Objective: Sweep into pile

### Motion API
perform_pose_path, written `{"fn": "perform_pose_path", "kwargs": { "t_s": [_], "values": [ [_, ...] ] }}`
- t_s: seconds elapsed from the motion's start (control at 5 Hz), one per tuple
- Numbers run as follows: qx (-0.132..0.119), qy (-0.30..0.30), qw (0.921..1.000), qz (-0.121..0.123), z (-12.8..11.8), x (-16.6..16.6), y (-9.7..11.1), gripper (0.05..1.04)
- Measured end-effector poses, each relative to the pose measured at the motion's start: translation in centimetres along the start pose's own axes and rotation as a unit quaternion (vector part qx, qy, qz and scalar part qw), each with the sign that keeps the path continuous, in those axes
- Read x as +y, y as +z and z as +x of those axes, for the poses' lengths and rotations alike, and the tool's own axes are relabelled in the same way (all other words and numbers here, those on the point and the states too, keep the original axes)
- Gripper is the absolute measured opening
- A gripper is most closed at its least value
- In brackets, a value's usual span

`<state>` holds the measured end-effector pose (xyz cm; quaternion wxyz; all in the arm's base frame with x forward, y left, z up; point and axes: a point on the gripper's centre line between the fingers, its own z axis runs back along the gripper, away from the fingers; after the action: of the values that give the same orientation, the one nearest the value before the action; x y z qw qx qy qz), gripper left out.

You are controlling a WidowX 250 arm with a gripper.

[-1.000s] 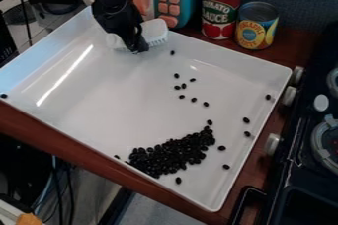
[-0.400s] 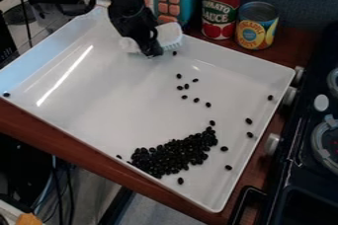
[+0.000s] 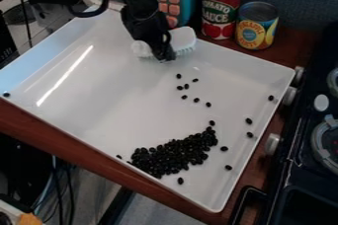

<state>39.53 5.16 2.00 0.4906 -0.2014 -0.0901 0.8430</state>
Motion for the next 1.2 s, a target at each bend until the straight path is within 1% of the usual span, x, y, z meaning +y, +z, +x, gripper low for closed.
{"fn": "perform_pose_path", "kwargs": {
  "t_s": [0.2,0.4,0.6,0.8,1.0,1.2],
  "values": [
    [0.003,-0.007,0.9999,0.01,-0.7,1.2,0.2,0.755],
    [0.003,-0.01,0.9998,0.019,-0.8,2.5,0.7,0.755],
    [0.011,-0.012,0.9995,0.026,-1.4,4.2,1.1,0.755],
    [0.016,-0.024,0.9988,0.039,-1.4,5.8,1.7,0.755],
    [0.021,-0.032,0.9982,0.046,-1.2,7.0,2.3,0.755],
    [0.027,-0.035,0.9979,0.046,-1.0,7.7,2.6,0.755]
  ]
}}
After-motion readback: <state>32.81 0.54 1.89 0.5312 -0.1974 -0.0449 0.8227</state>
